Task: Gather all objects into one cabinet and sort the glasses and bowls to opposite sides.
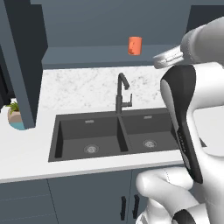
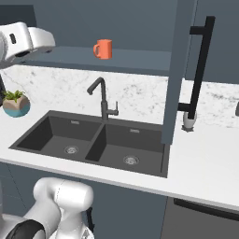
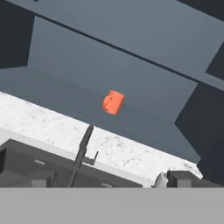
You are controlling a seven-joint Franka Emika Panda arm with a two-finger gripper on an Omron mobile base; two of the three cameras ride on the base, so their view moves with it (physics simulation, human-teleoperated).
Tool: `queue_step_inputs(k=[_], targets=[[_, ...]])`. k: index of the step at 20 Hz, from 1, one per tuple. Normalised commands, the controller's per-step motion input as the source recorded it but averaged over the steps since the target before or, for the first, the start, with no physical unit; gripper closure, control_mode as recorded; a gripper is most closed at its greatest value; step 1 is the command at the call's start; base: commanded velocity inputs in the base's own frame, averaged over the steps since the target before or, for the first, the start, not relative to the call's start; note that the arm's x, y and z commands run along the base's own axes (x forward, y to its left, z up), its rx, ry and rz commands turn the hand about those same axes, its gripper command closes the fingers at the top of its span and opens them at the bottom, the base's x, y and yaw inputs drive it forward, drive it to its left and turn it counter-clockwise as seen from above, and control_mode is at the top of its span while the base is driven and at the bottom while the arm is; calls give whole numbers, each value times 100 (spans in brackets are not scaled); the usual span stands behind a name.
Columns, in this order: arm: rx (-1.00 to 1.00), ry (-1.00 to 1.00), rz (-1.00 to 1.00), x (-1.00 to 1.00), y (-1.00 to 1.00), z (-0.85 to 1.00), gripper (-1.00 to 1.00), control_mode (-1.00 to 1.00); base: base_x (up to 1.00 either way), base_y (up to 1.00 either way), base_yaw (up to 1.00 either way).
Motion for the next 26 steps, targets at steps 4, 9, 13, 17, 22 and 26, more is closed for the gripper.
queue_step_inputs(k=[4, 9, 13, 17, 22, 26], targets=[[7, 0, -33, 4, 2, -30, -100, -100, 0, 0, 0], [13, 0, -25, 6, 0, -10, -100, -100, 0, 0, 0], [27, 0, -24, 21, 0, -2, -100, -100, 0, 0, 0], [17, 0, -6, 22, 0, -2, -100, -100, 0, 0, 0], [16, 0, -3, 33, 0, -3, -100, -100, 0, 0, 0], [1, 0, 0, 1, 4, -11, -100, -100, 0, 0, 0]])
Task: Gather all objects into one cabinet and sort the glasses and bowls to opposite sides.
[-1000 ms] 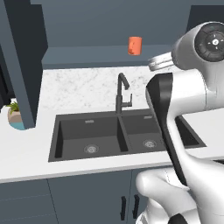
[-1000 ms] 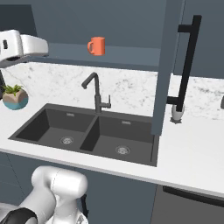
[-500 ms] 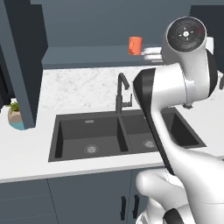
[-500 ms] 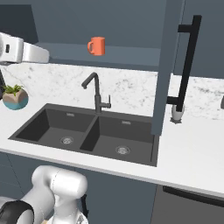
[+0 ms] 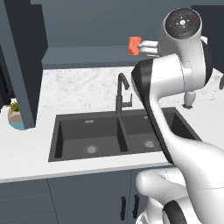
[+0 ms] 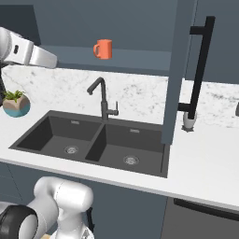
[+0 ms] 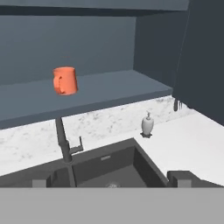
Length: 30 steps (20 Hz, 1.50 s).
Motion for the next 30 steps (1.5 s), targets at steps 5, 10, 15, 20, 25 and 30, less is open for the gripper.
queue_step_inputs(k=[5, 10, 15, 20, 25, 30], targets=[[-3, -3, -1, 41, 0, -33, -100, -100, 0, 0, 0], [0, -3, -3, 20, 6, -11, -100, -100, 0, 0, 0], [5, 0, 0, 29, 0, 0, -100, -100, 0, 0, 0], [4, 0, -1, 28, 1, 5, -100, -100, 0, 0, 0], [-1, 0, -1, 9, 27, 0, -100, -100, 0, 0, 0], [0, 0, 0, 31, 2, 0, -100, -100, 0, 0, 0]])
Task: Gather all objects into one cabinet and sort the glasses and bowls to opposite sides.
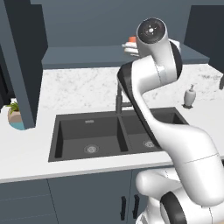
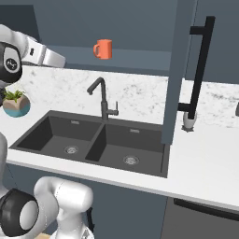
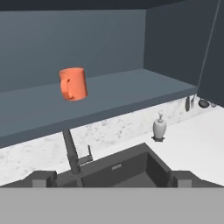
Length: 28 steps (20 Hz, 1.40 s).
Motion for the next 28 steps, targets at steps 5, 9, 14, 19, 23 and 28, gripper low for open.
queue_step_inputs(k=[5, 9, 14, 19, 23, 28], targets=[[0, 0, 0, 39, 0, 0, -100, -100, 0, 0, 0], [0, 0, 0, 23, 5, 0, -100, -100, 0, 0, 0], [0, 0, 0, 31, -4, 0, -100, -100, 0, 0, 0], [0, 0, 0, 30, -8, 0, -100, -100, 0, 0, 0], [0, 0, 0, 23, -4, 0, -100, -100, 0, 0, 0], [0, 0, 0, 20, 0, 0, -100, -100, 0, 0, 0]])
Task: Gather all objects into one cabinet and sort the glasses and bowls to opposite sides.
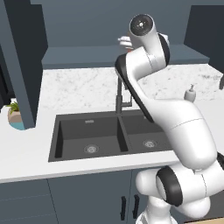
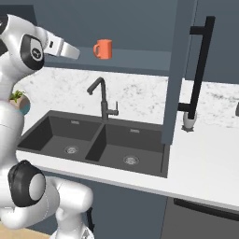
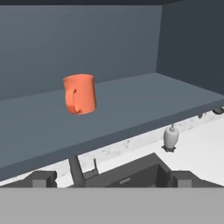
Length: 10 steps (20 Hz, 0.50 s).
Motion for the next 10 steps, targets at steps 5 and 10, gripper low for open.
queue_step_inputs(k=[5, 10], targets=[[0, 0, 0, 23, 0, 0, -100, -100, 0, 0, 0], [1, 0, 0, 24, -6, -2, -100, -100, 0, 0, 0]])
